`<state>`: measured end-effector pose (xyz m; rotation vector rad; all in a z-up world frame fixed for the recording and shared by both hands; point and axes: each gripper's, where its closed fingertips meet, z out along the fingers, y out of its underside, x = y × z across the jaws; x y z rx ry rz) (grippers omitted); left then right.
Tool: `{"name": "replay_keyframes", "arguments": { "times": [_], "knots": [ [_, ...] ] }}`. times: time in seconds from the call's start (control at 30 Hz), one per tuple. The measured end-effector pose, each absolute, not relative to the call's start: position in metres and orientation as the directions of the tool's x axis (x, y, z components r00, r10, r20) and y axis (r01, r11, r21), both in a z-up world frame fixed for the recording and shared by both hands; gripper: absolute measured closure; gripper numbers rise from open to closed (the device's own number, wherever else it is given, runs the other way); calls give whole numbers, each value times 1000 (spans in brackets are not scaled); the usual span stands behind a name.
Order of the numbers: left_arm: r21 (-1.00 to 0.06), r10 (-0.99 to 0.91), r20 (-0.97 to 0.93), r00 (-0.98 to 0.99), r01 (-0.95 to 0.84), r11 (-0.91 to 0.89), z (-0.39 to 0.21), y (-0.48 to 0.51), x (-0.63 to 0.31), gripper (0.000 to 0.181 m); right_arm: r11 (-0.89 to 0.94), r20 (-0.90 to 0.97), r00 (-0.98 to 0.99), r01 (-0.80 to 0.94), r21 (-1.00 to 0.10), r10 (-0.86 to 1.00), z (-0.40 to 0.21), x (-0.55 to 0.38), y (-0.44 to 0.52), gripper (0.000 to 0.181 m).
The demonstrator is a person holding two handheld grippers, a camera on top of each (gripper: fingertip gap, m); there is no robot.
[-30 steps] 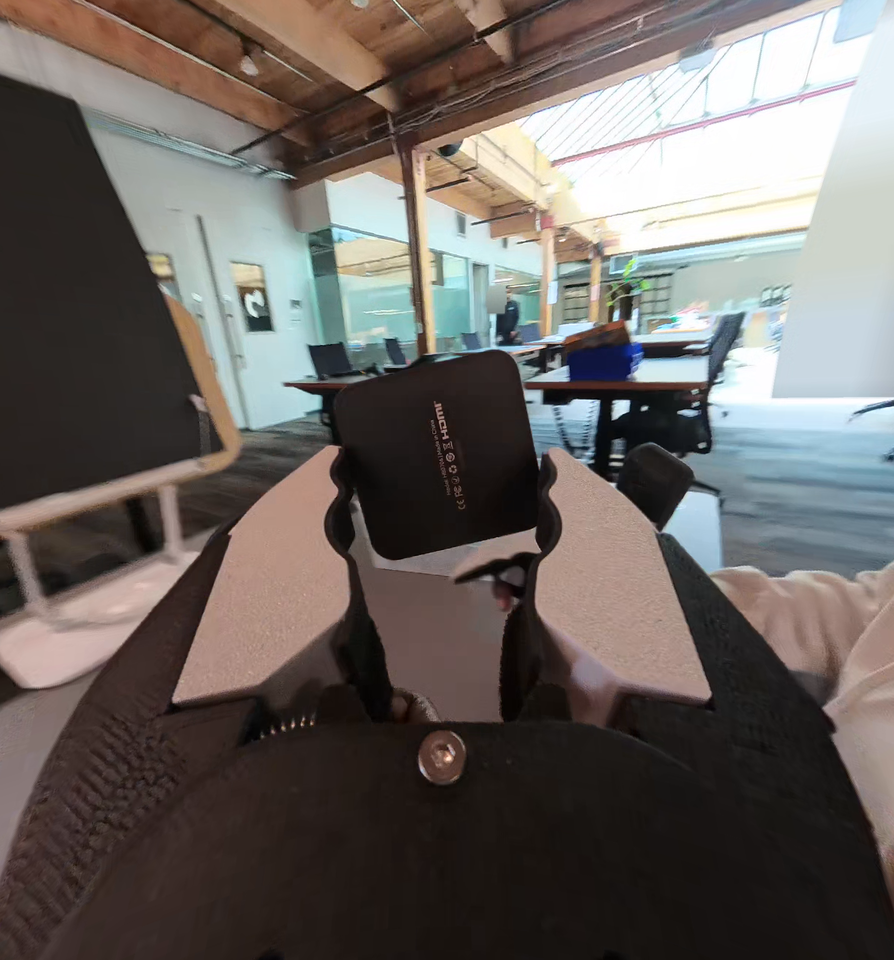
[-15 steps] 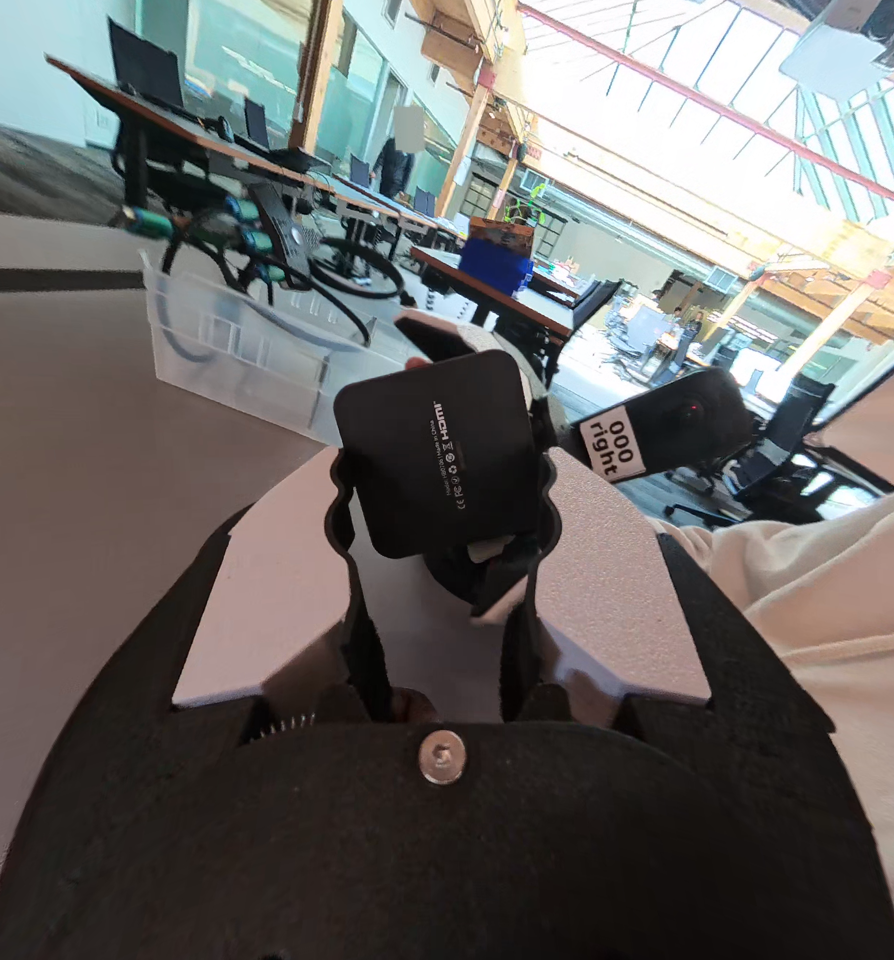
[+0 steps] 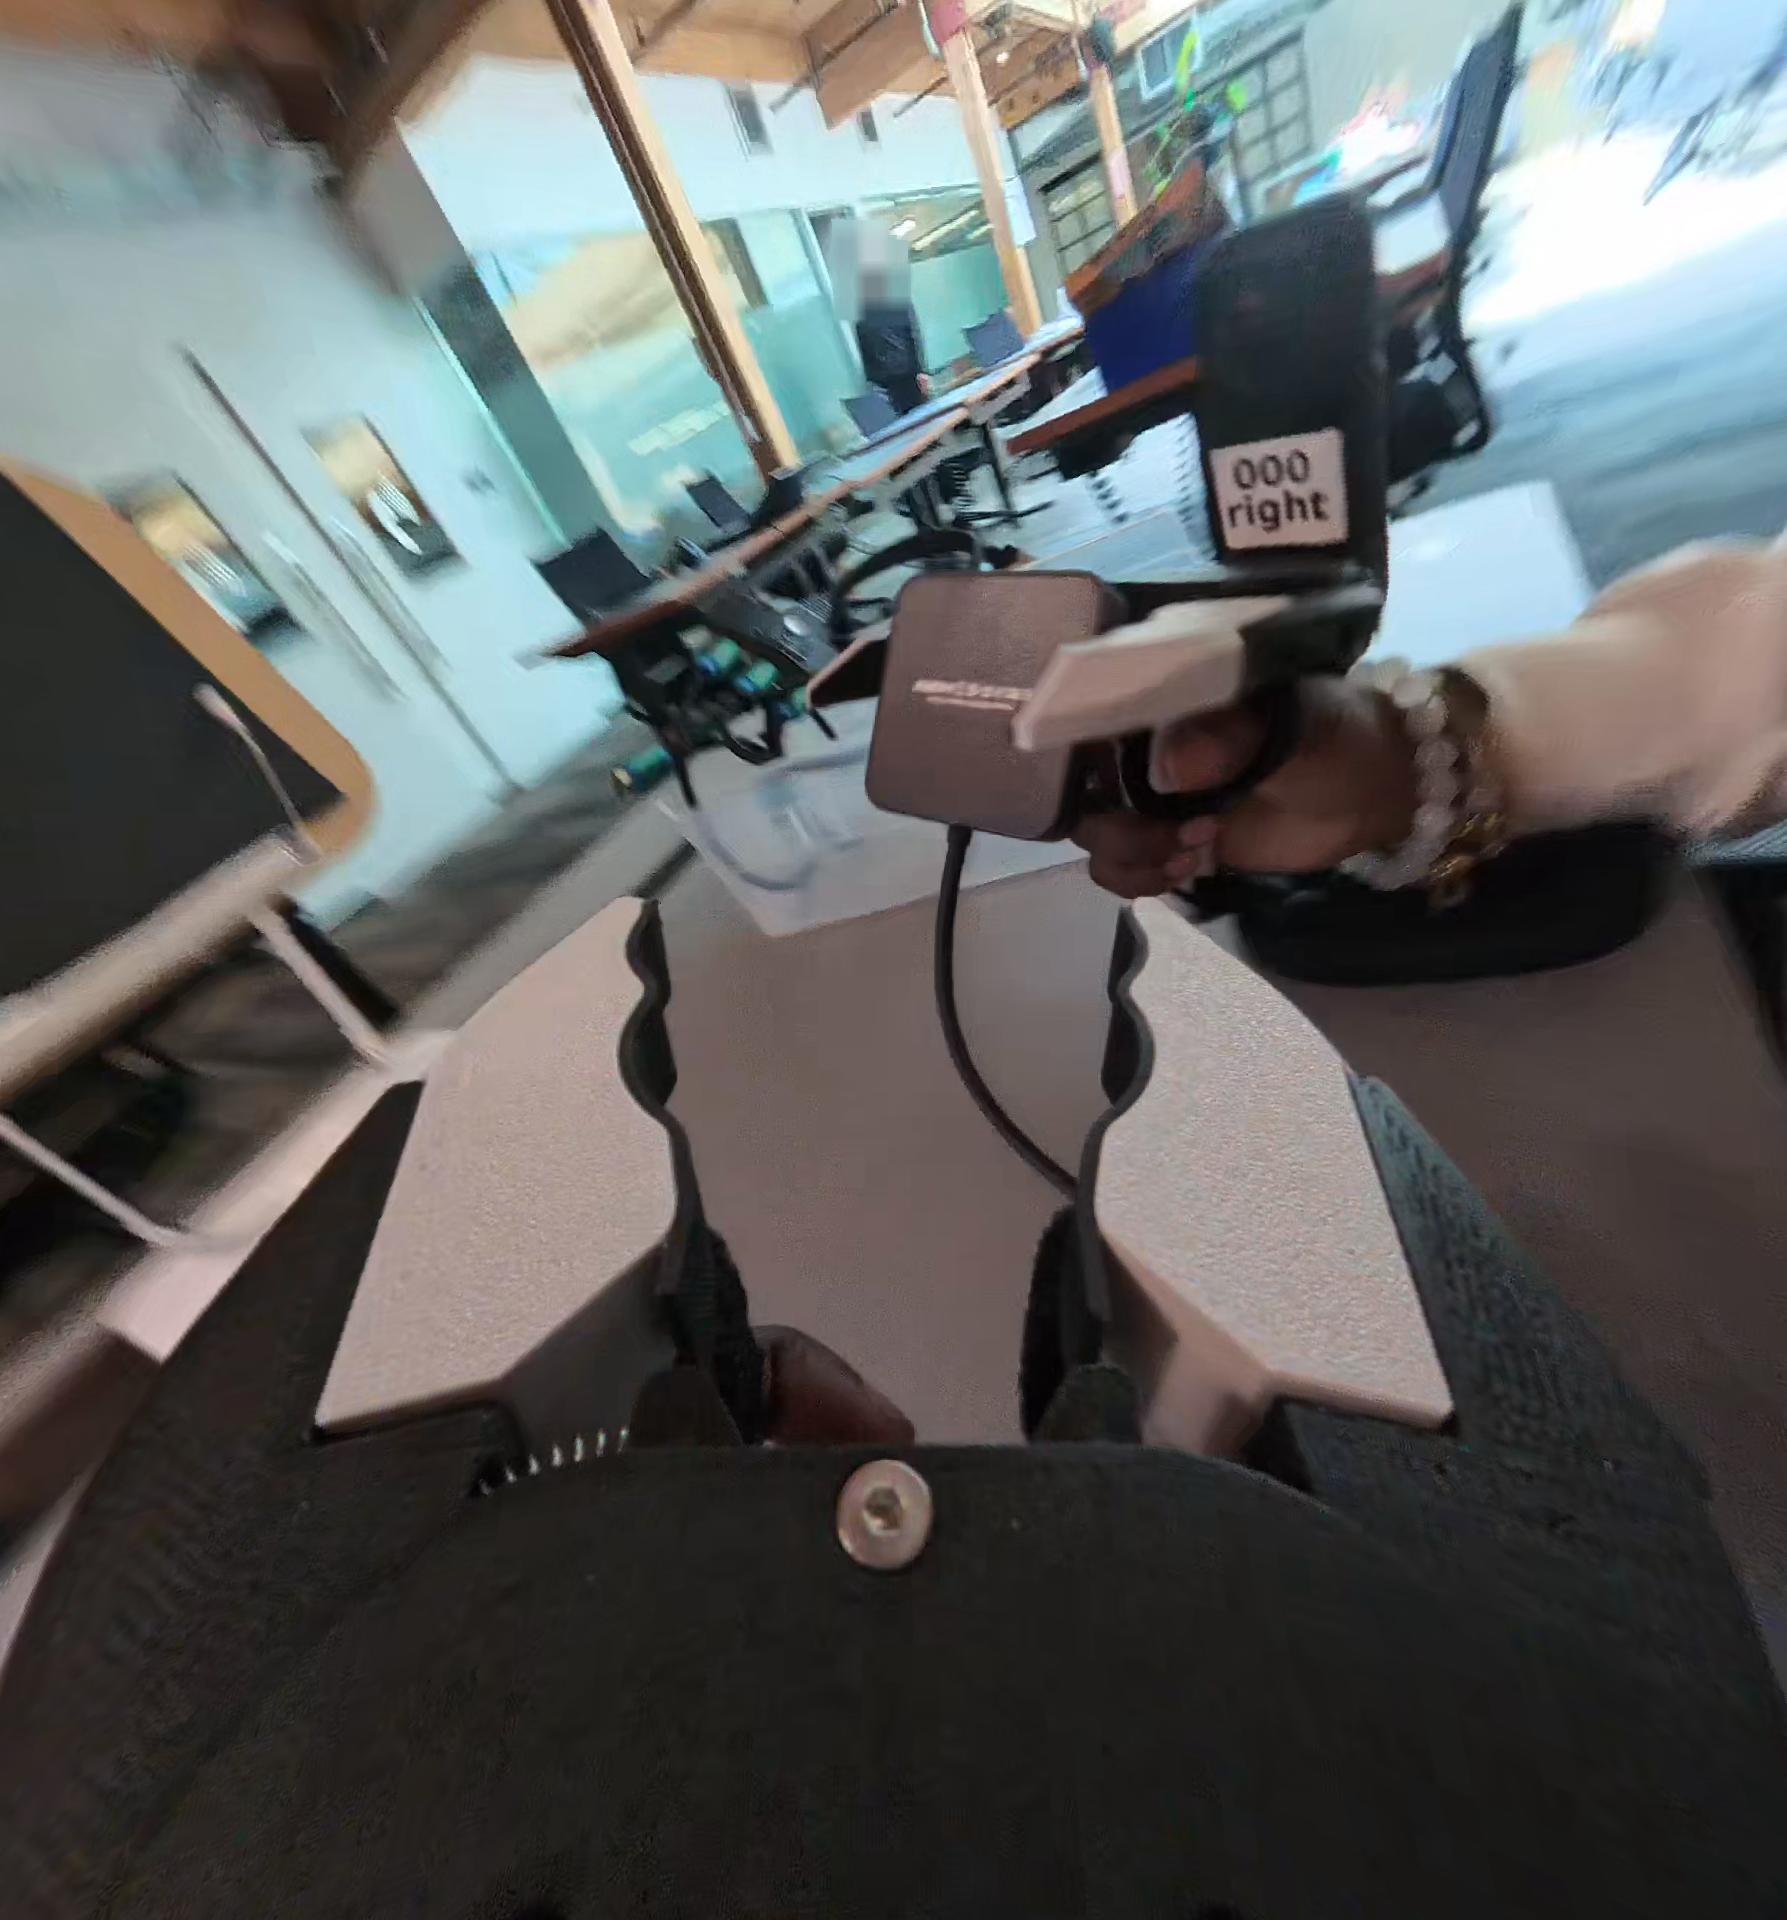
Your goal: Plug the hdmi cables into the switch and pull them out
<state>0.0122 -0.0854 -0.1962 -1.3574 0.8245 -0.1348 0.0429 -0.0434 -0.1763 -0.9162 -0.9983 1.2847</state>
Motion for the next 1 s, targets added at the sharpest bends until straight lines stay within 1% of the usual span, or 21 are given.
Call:
{"name": "replay_keyframes", "arguments": {
  "times": [0.07,0.1,0.13,0.17,0.2,0.23,0.27,0.3,0.33,0.37,0.4,0.43,0.47,0.5,0.57,0.6,0.63,0.7,0.8,0.87,1.0],
  "knots": [
    [-842,-459,-540,705,-461,281,-203,-80,30,106,-61,-52,-35,-339,-939,998,-177,43,-37,104],
    [-830,-430,-558,710,-494,260,-209,-74,37,107,-84,-59,-83,-347,-934,995,-177,42,-42,104],
    [-823,-410,-566,715,-522,226,-218,-68,42,110,-76,-27,-140,-356,-931,990,-174,42,-53,104],
    [-817,-415,-570,709,-542,197,-227,-64,46,110,-30,55,-214,-374,-927,975,-171,43,-72,104],
    [-817,-461,-562,686,-546,184,-237,-64,53,110,32,156,-291,-391,-920,944,-169,45,-93,104],
    [-836,-561,-522,642,-517,185,-245,-72,64,111,86,247,-366,-404,-911,897,-170,47,-115,104],
    [-882,-714,-422,559,-435,180,-250,-89,80,117,118,311,-442,-411,-904,841,-174,51,-135,104],
    [-944,-877,-249,410,-304,126,-250,-117,96,126,139,356,-491,-423,-895,795,-176,55,-149,104],
    [-987,-977,-44,210,-161,10,-241,-150,106,128,145,388,-522,-446,-883,759,-176,60,-159,104],
    [-992,-992,117,46,-40,-119,-224,-171,106,130,122,396,-557,-464,-877,730,-174,66,-167,104],
    [-976,-977,210,-26,55,-212,-208,-175,102,132,86,388,-581,-478,-874,715,-170,70,-170,104],
    [-962,-968,246,-39,113,-249,-199,-172,99,134,75,396,-580,-498,-864,712,-168,73,-171,104],
    [-962,-970,242,-13,129,-241,-198,-167,99,148,87,412,-577,-506,-858,705,-168,74,-172,104],
    [-972,-976,213,35,110,-208,-203,-162,100,158,104,425,-573,-508,-855,701,-169,74,-172,104],
    [-986,-986,143,87,98,-134,-203,-160,100,158,120,442,-578,-510,-852,686,-171,75,-173,105],
    [-992,-986,87,144,101,-73,-200,-156,97,159,120,437,-559,-513,-850,705,-169,73,-170,108],
    [-996,-972,2,237,91,20,-197,-149,92,167,130,430,-552,-498,-857,715,-171,72,-166,123],
    [-985,-898,-156,410,0,171,-192,-135,77,167,119,386,-530,-469,-875,755,-172,67,-156,115],
    [-963,-806,-268,527,-132,234,-189,-124,61,167,59,316,-502,-462,-885,805,-167,64,-142,121],
    [-957,-781,-289,554,-181,226,-191,-121,55,167,31,281,-502,-449,-893,818,-167,62,-137,125],
    [-958,-762,-285,581,-191,213,-192,-118,49,167,85,294,-457,-423,-902,840,-173,54,-134,128]
  ]
}}
